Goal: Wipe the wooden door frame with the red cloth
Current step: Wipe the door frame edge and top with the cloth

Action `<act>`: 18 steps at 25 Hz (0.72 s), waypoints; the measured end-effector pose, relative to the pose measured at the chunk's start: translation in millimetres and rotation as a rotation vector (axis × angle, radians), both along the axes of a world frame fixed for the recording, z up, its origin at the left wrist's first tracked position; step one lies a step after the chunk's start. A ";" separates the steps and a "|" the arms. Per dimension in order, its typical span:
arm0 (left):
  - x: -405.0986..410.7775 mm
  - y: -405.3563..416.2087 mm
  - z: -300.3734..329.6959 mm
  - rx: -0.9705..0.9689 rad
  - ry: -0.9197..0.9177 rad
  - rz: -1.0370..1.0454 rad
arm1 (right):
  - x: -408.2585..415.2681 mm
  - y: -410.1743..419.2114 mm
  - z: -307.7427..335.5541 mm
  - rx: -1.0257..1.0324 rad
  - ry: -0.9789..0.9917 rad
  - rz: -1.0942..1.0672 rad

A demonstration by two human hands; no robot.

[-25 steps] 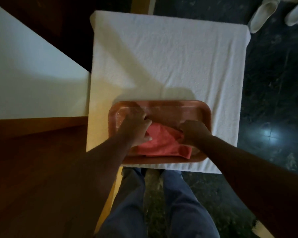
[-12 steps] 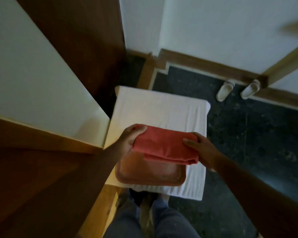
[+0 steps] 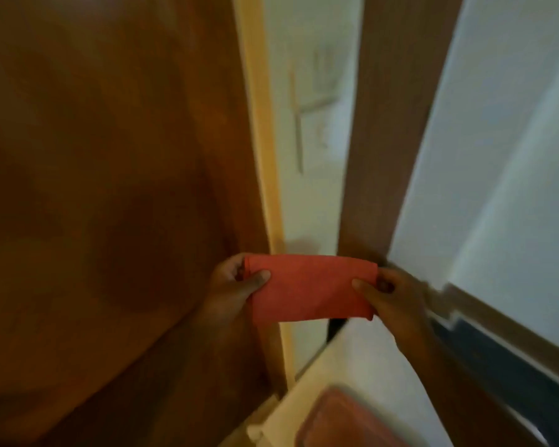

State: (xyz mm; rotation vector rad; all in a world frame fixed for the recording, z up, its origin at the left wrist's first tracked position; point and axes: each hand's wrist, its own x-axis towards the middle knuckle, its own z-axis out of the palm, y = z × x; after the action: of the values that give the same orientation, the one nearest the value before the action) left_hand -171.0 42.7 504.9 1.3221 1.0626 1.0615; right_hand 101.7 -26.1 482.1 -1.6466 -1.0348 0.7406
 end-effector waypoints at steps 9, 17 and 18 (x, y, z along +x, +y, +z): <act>-105.2 37.3 193.8 0.849 0.911 0.309 | -182.6 109.1 207.7 0.588 -0.076 -0.148; -158.3 66.3 301.7 1.370 1.417 0.792 | -231.6 165.2 245.1 0.804 -0.794 -0.261; -164.4 71.1 311.5 1.367 1.452 0.841 | -225.1 174.3 282.5 0.889 -0.848 -0.301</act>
State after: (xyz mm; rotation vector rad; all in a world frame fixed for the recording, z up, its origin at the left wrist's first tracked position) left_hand -335.4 113.8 816.4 3.1599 2.2129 1.4777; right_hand -123.4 148.2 764.6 -1.2285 -1.3596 -0.6401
